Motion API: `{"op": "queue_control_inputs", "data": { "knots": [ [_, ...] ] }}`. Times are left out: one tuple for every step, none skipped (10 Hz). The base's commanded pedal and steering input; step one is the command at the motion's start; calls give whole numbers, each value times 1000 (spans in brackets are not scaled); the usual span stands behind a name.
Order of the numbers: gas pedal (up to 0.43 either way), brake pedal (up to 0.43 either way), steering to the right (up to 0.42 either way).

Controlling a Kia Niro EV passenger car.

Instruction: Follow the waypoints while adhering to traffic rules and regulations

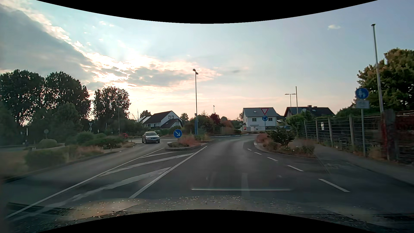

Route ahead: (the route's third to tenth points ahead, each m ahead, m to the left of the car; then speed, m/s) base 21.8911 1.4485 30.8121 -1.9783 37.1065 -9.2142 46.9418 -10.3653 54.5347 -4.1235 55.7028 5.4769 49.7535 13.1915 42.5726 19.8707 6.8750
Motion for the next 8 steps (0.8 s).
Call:
{"op": "queue_control_inputs", "data": {
  "knots": [
    [0,61,6],
    [0,73,8],
    [0,85,10],
    [0,91,12],
    [0,98,13],
    [0,104,14],
    [0,104,14],
    [0,98,15]
  ]
}}
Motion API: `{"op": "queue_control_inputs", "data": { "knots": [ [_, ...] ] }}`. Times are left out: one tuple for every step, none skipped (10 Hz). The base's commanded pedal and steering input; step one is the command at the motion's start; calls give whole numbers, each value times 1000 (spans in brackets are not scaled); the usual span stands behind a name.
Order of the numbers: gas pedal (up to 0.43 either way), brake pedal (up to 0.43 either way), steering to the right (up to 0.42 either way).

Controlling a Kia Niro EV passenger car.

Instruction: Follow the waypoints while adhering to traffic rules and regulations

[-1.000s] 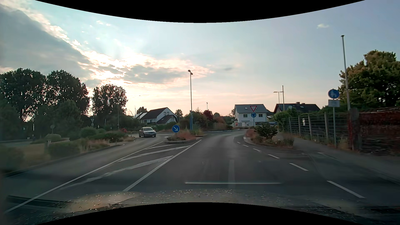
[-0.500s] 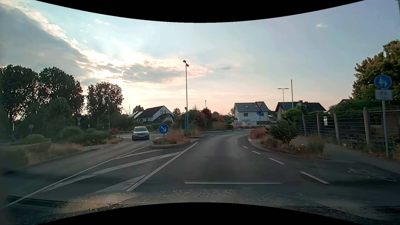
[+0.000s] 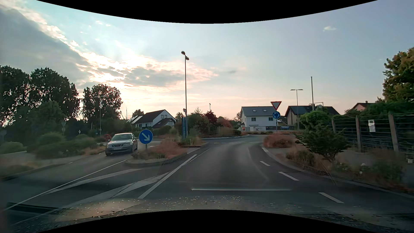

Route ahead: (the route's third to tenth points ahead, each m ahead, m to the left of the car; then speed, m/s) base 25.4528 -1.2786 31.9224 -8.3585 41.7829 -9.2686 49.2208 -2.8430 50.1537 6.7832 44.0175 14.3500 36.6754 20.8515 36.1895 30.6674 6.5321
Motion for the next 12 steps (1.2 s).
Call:
{"op": "queue_control_inputs", "data": {
  "knots": [
    [0,85,18],
    [0,67,18],
    [0,49,18],
    [0,43,18],
    [0,24,19],
    [0,6,19],
    [0,0,19],
    [0,0,22],
    [0,0,25],
    [0,0,26],
    [0,0,27],
    [0,0,28]
  ]
}}
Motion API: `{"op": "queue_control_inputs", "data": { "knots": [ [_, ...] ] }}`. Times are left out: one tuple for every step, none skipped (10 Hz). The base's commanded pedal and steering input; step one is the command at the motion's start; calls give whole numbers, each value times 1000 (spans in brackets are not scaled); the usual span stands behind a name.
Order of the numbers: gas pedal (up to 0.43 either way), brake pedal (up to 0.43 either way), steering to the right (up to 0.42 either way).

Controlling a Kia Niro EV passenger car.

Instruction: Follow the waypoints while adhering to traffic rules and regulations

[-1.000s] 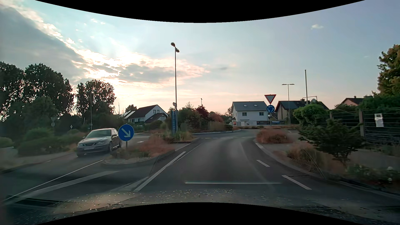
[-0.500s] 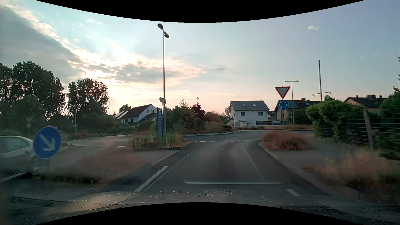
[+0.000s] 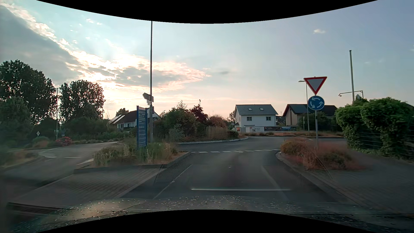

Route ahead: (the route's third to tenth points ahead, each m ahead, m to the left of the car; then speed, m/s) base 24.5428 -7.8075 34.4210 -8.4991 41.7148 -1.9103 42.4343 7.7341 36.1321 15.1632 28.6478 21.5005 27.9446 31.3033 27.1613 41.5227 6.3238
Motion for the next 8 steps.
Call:
{"op": "queue_control_inputs", "data": {
  "knots": [
    [0,0,29],
    [0,0,33],
    [0,0,40],
    [0,0,51],
    [0,0,61],
    [0,0,68],
    [0,0,78],
    [0,0,91]
  ]
}}
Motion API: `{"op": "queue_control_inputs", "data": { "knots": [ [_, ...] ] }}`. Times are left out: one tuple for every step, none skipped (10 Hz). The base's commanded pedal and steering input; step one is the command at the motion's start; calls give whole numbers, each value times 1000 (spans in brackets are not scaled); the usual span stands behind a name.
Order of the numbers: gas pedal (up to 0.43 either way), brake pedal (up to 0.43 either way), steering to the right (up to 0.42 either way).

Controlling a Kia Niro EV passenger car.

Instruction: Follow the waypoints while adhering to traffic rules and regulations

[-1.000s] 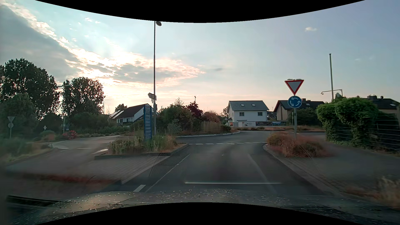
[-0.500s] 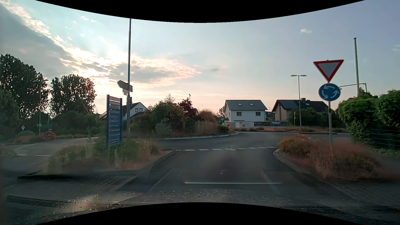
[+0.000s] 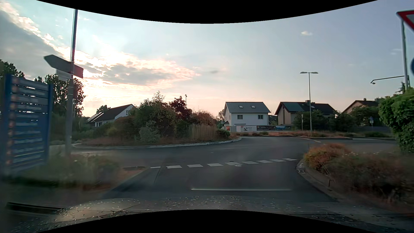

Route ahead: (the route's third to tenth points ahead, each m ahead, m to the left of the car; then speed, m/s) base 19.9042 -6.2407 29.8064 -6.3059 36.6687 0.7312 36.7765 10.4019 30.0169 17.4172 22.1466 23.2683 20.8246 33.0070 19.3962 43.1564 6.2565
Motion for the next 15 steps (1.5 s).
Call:
{"op": "queue_control_inputs", "data": {
  "knots": [
    [0,0,101],
    [0,0,112],
    [0,0,124],
    [0,0,133],
    [0,0,144],
    [0,0,151],
    [0,0,156],
    [0,0,162],
    [0,0,166],
    [0,0,173],
    [0,0,177],
    [0,0,179],
    [0,0,179],
    [0,0,179],
    [0,0,179]
  ]
}}
